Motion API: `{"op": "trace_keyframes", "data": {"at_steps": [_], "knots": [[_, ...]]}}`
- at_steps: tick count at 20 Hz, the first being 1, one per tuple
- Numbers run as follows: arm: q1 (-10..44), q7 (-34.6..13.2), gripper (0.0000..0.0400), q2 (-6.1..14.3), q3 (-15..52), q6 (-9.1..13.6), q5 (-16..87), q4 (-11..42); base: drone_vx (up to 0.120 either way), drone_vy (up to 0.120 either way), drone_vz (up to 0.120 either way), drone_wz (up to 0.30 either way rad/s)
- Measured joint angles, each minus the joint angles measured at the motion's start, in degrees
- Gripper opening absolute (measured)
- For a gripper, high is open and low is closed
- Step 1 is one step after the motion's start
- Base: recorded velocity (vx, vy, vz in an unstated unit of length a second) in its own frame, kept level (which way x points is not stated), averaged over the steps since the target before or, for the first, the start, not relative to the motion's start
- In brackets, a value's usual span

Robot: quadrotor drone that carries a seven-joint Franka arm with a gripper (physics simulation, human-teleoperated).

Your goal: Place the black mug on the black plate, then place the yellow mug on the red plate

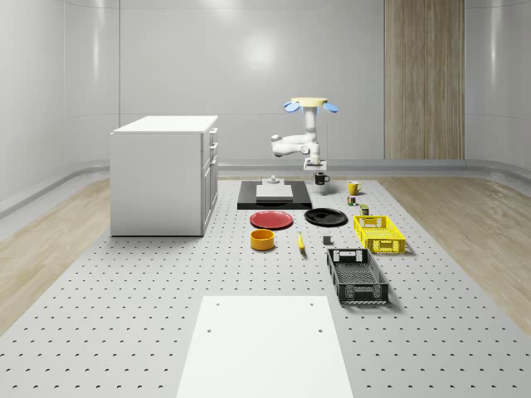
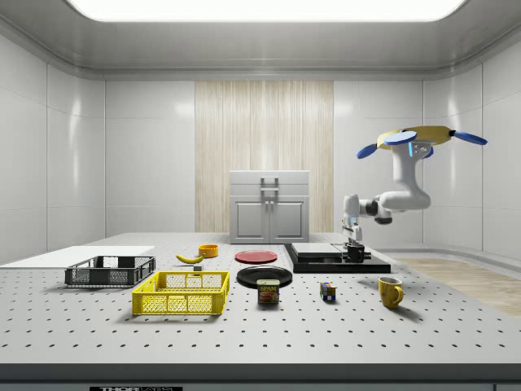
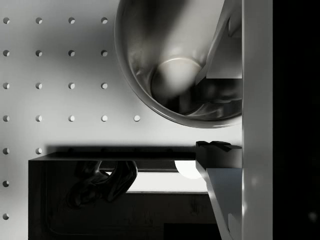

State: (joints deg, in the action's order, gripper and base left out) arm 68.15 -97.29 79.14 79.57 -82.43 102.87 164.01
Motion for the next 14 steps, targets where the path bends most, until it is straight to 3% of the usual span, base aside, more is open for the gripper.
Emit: {"op": "trace_keyframes", "data": {"at_steps": [14], "knots": [[0.5,-0.5,0.0110,2.5,0.8,-2.2,-1.5,-0.1,0.120,0.000,0.000,0.000]]}}
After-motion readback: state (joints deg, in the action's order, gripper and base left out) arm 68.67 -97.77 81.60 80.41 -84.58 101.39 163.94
